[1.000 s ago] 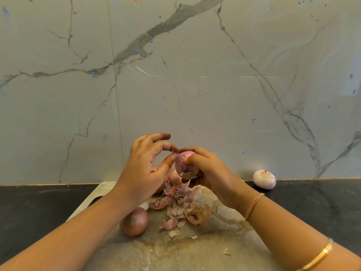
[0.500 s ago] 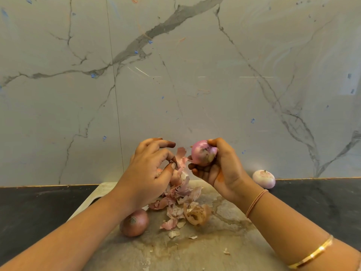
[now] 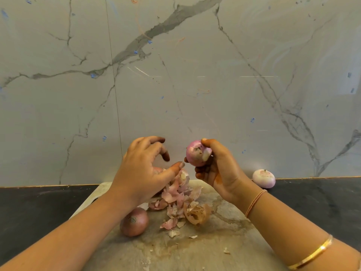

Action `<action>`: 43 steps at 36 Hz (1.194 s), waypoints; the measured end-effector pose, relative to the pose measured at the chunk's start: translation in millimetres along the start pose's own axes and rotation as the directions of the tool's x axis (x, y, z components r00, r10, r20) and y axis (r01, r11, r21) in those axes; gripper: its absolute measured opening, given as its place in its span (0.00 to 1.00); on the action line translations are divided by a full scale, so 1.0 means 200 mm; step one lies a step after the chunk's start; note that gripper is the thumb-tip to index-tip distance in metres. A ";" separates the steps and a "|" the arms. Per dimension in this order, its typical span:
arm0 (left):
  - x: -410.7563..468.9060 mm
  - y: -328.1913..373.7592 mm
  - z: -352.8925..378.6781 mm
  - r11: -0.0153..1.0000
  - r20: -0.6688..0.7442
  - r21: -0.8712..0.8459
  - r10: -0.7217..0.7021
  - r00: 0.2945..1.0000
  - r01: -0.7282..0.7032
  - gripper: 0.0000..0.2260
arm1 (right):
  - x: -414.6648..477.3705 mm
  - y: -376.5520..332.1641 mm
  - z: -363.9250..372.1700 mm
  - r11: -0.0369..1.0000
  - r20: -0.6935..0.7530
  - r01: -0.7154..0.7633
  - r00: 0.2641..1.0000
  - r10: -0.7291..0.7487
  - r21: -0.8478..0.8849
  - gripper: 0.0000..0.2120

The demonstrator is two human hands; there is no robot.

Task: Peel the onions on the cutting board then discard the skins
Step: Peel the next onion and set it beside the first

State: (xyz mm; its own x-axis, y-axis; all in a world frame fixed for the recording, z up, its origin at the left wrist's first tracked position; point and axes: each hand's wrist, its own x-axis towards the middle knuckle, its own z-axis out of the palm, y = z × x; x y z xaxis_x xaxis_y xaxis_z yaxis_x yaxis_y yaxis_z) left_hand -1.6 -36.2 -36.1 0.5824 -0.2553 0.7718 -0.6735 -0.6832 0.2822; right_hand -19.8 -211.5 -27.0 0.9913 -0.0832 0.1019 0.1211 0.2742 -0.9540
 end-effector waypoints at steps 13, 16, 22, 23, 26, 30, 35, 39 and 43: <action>0.01 -0.03 0.03 0.981 -0.042 0.096 0.175 0.984 -0.170 0.18 | -0.01 0.02 0.04 0.997 0.154 0.039 0.988 -0.028 -0.071 0.20; 0.01 -0.03 0.04 0.983 -0.029 0.088 0.167 0.986 -0.164 0.17 | -0.01 0.02 0.04 0.993 0.148 0.051 0.988 -0.035 -0.106 0.21; 0.00 -0.02 0.03 0.977 -0.067 0.079 0.204 0.977 -0.198 0.13 | -0.01 0.02 0.03 0.995 0.144 0.044 0.989 -0.030 -0.092 0.21; 0.00 -0.02 0.03 0.975 -0.072 0.083 0.213 0.974 -0.207 0.13 | -0.01 0.02 0.03 0.996 0.147 0.041 0.989 -0.029 -0.081 0.22; 0.00 -0.01 0.03 0.972 -0.090 0.084 0.226 0.970 -0.219 0.12 | -0.02 0.01 0.04 0.996 0.155 0.039 0.988 -0.026 -0.076 0.22; 0.00 -0.02 0.04 0.975 -0.078 0.089 0.210 0.975 -0.203 0.18 | -0.02 0.01 0.04 0.992 0.152 0.058 0.988 -0.041 -0.108 0.20; 0.00 -0.03 0.04 0.967 -0.081 0.115 0.239 0.968 -0.229 0.15 | -0.02 0.01 0.04 0.993 0.150 0.055 0.988 -0.039 -0.109 0.21; 0.00 -0.01 0.03 0.958 -0.123 0.124 0.275 0.954 -0.260 0.10 | -0.02 0.01 0.04 0.996 0.148 0.038 0.989 -0.026 -0.081 0.23; 0.00 -0.01 0.04 0.942 -0.105 0.152 0.318 0.942 -0.301 0.17 | -0.03 0.01 0.04 0.992 0.144 0.043 0.989 -0.026 -0.116 0.23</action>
State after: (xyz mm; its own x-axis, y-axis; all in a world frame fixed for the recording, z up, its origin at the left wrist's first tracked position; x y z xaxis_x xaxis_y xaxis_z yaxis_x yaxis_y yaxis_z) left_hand 3.6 -39.7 -40.5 0.2868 -0.3857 0.8769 -0.7400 -0.6705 -0.0528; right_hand -24.2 -203.5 -26.5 0.9849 0.0483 0.1662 0.1568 0.1570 -0.9751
